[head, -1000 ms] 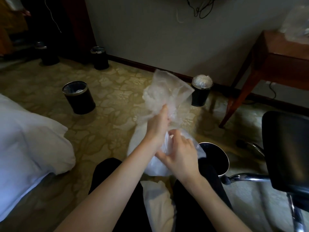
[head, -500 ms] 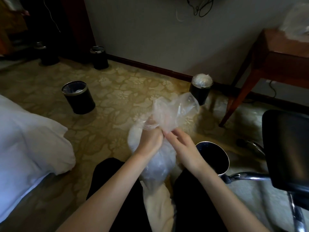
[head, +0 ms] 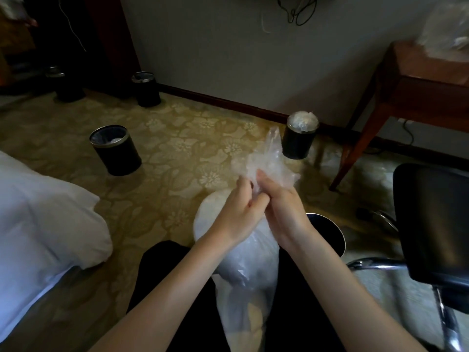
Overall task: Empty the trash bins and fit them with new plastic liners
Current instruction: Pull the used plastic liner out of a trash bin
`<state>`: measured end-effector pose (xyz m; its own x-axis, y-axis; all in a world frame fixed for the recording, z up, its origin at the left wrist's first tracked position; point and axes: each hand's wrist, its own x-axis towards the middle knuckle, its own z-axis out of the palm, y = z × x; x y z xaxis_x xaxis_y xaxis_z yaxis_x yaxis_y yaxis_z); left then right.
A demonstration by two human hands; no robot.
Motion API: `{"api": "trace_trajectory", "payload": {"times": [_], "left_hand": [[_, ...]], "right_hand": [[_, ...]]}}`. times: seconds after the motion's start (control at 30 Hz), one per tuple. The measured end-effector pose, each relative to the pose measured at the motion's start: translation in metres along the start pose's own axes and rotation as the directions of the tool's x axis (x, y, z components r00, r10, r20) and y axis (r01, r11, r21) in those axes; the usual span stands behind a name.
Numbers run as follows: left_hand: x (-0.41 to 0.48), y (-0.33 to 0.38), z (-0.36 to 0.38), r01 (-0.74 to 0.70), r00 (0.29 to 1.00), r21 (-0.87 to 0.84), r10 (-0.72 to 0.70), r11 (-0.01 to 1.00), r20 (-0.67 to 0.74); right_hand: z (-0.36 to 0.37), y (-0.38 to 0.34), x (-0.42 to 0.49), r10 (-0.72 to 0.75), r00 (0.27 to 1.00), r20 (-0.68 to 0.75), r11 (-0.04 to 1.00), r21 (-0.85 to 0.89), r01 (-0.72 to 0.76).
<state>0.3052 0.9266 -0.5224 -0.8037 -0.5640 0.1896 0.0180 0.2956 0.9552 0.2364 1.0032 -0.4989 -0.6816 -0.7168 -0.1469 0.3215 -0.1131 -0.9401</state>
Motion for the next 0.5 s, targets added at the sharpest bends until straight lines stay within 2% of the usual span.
{"api": "trace_trajectory", "payload": {"times": [0.07, 0.13, 0.23, 0.37, 0.5], "left_hand": [[-0.003, -0.001, 0.000, -0.004, 1.000, -0.118, 0.007, 0.993, 0.025], [-0.006, -0.002, 0.000, -0.014, 0.999, -0.160, 0.021, 0.987, 0.041], [-0.007, -0.003, -0.002, -0.021, 0.999, -0.118, 0.026, 0.993, 0.045], [-0.009, -0.005, -0.011, 0.005, 0.995, -0.001, -0.005, 1.000, 0.103], [-0.012, -0.003, -0.018, 0.055, 0.989, 0.062, -0.063, 0.997, 0.136]], "right_hand": [[0.000, -0.005, -0.001, 0.038, 0.997, -0.065, 0.998, 0.042, -0.036], [0.001, -0.008, 0.002, 0.079, 0.988, -0.130, 0.993, 0.092, -0.067], [0.002, -0.011, 0.008, 0.128, 0.969, -0.213, 0.974, 0.209, -0.083], [0.001, -0.017, 0.011, 0.148, 0.942, -0.301, 0.962, 0.267, -0.066], [-0.002, -0.022, 0.016, 0.093, 0.939, -0.330, 0.972, 0.235, -0.014]]}}
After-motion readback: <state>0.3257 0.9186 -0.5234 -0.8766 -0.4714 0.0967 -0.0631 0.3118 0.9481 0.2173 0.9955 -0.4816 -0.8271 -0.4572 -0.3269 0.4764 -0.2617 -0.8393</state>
